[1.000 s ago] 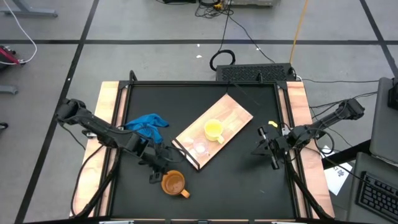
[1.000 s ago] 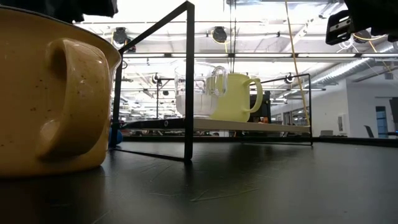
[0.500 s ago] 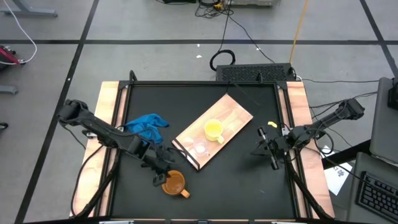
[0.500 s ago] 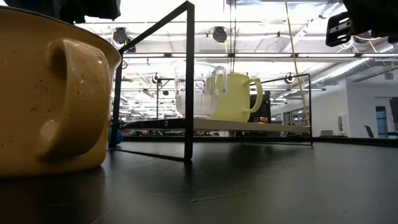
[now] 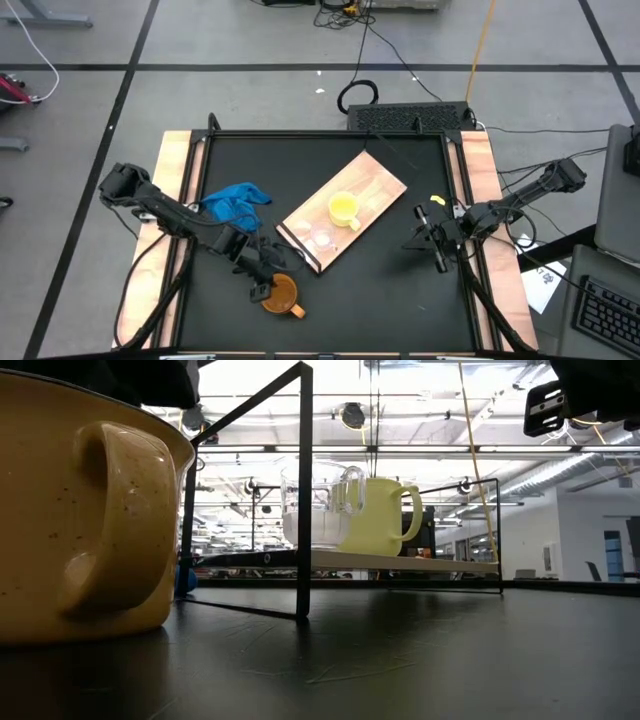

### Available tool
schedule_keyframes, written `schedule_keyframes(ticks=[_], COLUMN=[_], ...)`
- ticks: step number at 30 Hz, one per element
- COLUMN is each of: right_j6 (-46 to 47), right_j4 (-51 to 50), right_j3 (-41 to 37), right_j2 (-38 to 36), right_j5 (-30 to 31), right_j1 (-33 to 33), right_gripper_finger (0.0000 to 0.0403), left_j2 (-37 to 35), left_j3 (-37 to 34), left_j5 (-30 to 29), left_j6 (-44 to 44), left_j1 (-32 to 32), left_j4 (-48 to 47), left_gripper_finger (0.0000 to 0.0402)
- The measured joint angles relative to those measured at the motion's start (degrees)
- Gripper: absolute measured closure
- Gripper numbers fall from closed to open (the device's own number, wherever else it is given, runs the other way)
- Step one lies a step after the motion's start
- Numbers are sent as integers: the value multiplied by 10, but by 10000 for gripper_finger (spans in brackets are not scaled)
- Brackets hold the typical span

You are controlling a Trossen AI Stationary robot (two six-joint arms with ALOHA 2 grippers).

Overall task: Stack small to large cups/mugs on shelf
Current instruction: Put the orange mug on the shelf

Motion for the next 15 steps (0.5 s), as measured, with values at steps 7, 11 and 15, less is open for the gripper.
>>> schedule_keyframes(ticks=[7,11,15], right_j6=[0,0,-1], right_j4=[0,0,0], right_j3=[0,0,0], right_j2=[0,0,0], right_j5=[0,0,0], right_j1=[0,0,0], right_gripper_finger=[403,403,403], left_j2=[0,0,0], left_j3=[0,0,0], left_j5=[3,14,22], left_j6=[32,35,36], left_j1=[2,15,24], left_j4=[0,-1,0], left_gripper_finger=[223,278,339])
